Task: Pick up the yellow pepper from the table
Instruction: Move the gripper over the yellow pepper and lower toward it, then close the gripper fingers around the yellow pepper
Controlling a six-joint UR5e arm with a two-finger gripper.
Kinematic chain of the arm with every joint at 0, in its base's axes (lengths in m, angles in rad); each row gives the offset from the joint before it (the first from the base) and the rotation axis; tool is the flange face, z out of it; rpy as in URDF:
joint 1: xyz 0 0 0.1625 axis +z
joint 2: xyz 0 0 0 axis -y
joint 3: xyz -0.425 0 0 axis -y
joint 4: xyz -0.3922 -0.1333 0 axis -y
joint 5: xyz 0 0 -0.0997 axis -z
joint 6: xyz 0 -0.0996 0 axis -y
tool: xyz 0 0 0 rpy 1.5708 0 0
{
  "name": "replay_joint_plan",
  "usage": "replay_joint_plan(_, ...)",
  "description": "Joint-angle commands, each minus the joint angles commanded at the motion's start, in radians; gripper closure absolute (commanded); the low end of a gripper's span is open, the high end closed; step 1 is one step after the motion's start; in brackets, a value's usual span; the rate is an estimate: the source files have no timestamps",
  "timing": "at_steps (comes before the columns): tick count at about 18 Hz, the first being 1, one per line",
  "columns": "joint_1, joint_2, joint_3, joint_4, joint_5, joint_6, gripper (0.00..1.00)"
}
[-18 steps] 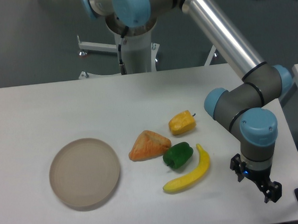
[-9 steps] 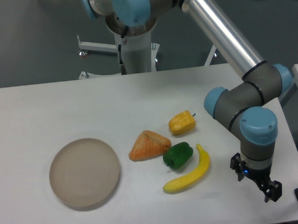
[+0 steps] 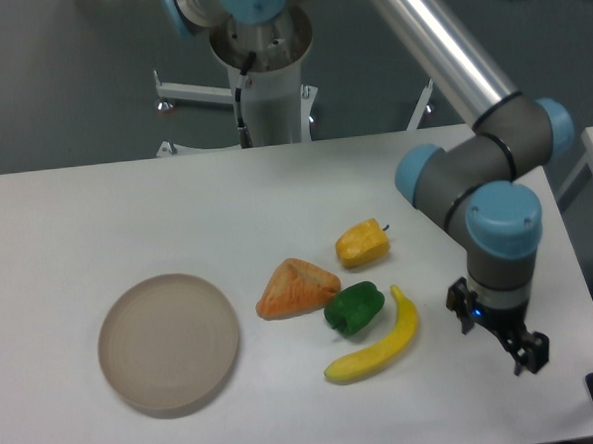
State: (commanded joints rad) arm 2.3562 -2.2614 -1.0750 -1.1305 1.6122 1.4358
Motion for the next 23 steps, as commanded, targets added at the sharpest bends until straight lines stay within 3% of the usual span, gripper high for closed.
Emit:
replay_joint_plan(7, -0.009, 0.169, -0.213, -0.087, 0.014, -0.002, 0.00)
replay_joint_plan(11, -0.058, 0.247, -0.338, -0.167, 0.106, -0.003, 0.00)
replay_joint_plan(16, -0.093, 0.281, -0.443, -0.147, 0.120, -0.021, 0.00)
replay_joint_plan(23, -0.114, 0.272, -0.502, -0.061, 0.140, -0.061, 0.00)
